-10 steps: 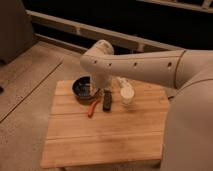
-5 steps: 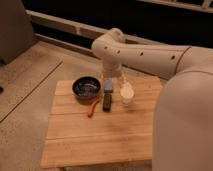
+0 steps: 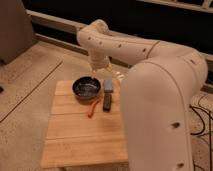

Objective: Move the arm in a circular motion

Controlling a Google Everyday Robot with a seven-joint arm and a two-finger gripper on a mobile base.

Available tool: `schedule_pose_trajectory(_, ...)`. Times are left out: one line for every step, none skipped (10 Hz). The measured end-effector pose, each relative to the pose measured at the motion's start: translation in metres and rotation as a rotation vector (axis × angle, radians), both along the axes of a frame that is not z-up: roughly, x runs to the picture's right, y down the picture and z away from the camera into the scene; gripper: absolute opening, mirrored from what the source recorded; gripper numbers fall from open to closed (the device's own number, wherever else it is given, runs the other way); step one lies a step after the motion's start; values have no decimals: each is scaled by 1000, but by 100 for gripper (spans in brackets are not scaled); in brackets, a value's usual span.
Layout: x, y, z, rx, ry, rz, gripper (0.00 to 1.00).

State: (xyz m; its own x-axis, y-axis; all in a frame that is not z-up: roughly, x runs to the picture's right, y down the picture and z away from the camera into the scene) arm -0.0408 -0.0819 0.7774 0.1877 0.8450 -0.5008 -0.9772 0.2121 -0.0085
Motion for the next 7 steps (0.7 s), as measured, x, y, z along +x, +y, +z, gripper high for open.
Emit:
schedule_pose_trajectory(-19,0,1,-2,-28,-27,65)
schedule_pose_trajectory(-31,1,1,-3,-49,-45,65)
schedule_pose_trajectory(-53,5,-1,-3,-87,-75,65)
schedule_pose_trajectory(-68,10,-3,-2,-115,-100,65)
schedule_pose_trajectory(-81,17,-6,-1,-141,-121,65)
schedule_pose_trajectory(-96,26,-10,1,-172,-145,65)
schedule_pose_trajectory(-107,34,-15,2,-199,-163,65)
